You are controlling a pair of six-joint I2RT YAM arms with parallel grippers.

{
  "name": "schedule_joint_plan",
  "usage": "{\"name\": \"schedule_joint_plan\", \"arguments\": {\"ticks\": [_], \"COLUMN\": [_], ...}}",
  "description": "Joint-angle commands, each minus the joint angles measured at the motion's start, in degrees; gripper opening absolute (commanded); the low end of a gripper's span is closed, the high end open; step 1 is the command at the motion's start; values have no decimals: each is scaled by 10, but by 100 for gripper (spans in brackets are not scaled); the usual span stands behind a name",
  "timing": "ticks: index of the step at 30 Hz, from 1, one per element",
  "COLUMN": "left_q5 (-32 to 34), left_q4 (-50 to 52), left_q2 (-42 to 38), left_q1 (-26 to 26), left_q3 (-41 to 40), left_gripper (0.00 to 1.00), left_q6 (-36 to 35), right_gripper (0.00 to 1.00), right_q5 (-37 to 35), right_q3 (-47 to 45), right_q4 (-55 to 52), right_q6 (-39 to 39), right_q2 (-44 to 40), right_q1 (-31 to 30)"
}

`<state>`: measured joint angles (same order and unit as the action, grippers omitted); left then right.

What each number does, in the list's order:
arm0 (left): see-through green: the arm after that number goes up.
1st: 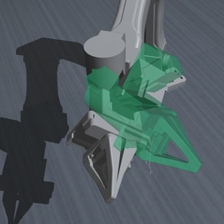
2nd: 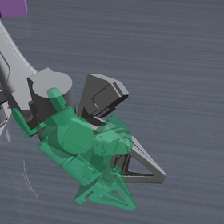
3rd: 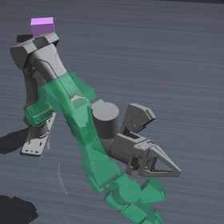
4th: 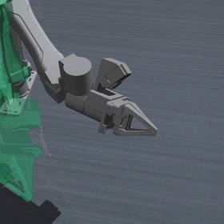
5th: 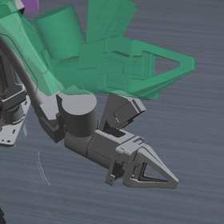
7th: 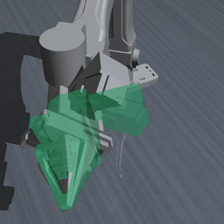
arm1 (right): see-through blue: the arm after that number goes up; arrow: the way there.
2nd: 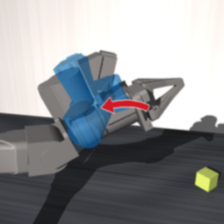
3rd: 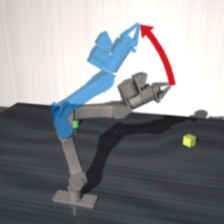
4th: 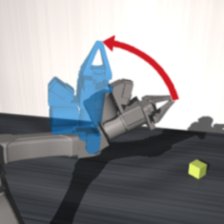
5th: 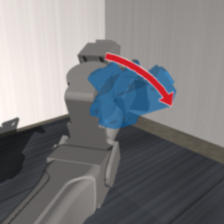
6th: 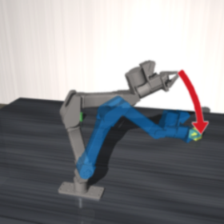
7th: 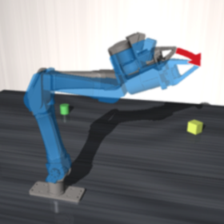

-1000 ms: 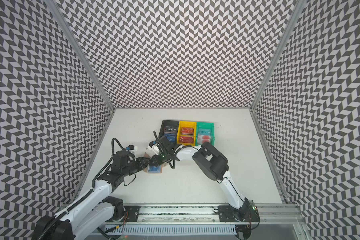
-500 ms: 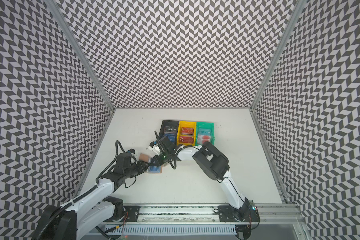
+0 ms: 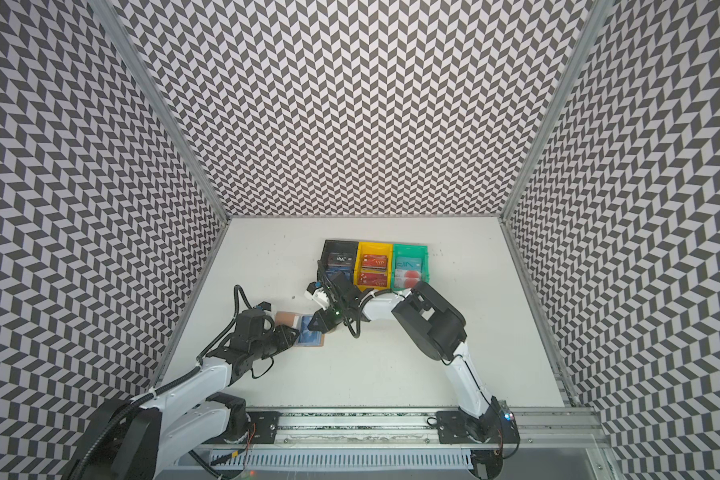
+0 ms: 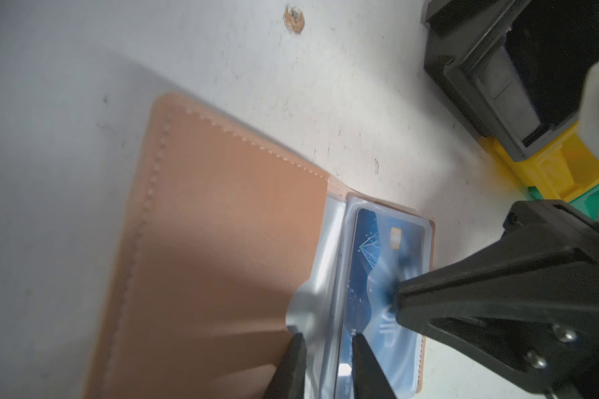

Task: Take the credit cards out of the card holder
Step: Open the card holder at the center of the table.

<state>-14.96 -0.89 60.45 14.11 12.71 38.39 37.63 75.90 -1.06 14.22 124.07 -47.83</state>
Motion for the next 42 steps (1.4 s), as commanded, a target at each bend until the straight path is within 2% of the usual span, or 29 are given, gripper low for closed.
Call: {"name": "schedule_joint_plan", "arguments": {"ticks": [1, 7, 16, 22, 27, 33, 37, 42], "left_q5": [11, 1, -2, -13, -7, -22, -41, -67], "left_q4": [-6, -25, -61, -82, -35, 33, 15, -22], "left_q2": [21, 26, 25, 17, -2, -63, -77, -56], "left_q1": [-1, 13, 80, 89, 76, 18, -1, -4], "left_q3": [-25, -31, -59, -81, -47, -4, -7, -22], "left_gripper": [25, 23, 21, 21, 20, 20, 19, 19], "left_q6": [-2, 8, 57, 72, 44, 11, 18, 19], "right_gripper": [8, 8, 8, 8, 8, 8, 8, 8], "right_q5": [-70, -84, -112, -117, -99, -97, -97, -94], "right_q3": [-40, -56, -76, -94, -89, -78, -79, -75], "right_q4": [-101, -112, -136, -143, -142, -145, -145, -146], "right_q6": [-20, -31, -56, -68, -66, -61, -59, -60], "right_q2": [12, -6, -21, -34, -43, -47, -46, -52], "right_q1": [8, 12, 27, 43, 42, 37, 35, 32]}}
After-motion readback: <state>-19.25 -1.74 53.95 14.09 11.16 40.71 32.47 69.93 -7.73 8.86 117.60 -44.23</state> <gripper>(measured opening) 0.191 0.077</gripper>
